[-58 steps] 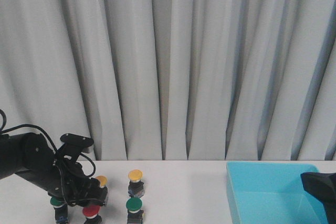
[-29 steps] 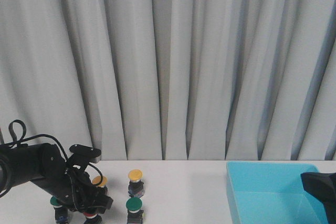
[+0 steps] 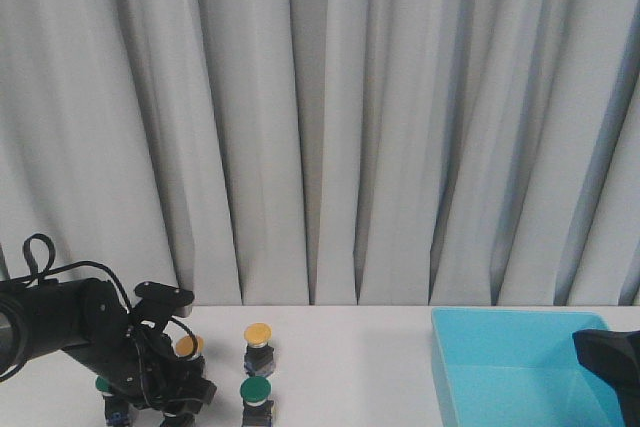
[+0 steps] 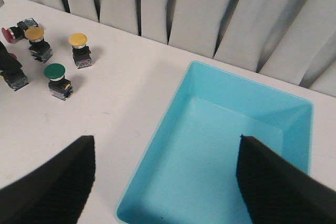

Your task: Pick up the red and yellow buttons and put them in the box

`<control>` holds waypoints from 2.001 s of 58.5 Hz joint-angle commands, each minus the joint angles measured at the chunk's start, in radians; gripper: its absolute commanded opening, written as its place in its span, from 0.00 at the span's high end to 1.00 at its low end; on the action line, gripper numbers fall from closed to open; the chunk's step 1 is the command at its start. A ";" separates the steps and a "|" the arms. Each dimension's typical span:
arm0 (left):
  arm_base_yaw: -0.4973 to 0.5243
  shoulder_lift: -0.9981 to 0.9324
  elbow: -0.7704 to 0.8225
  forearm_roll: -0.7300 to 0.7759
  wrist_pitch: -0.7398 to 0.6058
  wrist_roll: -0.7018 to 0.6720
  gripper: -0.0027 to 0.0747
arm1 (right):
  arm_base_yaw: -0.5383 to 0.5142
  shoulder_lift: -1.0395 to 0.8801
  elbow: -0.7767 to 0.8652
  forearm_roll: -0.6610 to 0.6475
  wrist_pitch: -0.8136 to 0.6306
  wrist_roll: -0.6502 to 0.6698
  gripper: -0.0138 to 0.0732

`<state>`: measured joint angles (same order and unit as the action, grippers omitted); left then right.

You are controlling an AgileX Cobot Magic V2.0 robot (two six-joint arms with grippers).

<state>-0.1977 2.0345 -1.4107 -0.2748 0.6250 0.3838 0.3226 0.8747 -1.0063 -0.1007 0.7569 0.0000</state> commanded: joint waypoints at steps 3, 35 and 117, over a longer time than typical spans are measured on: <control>-0.005 -0.047 -0.028 -0.016 -0.029 -0.002 0.44 | -0.001 -0.002 -0.034 -0.009 -0.061 0.007 0.21; -0.004 -0.048 -0.028 -0.016 0.026 -0.002 0.92 | -0.001 -0.002 -0.034 -0.009 -0.047 0.007 0.21; -0.001 -0.698 -0.029 -0.715 0.240 0.218 0.97 | -0.001 0.409 -0.198 1.142 -0.173 -1.494 0.21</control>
<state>-0.1977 1.3710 -1.4129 -0.8784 0.8941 0.5820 0.3226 1.2925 -1.1705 0.9002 0.6277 -1.3618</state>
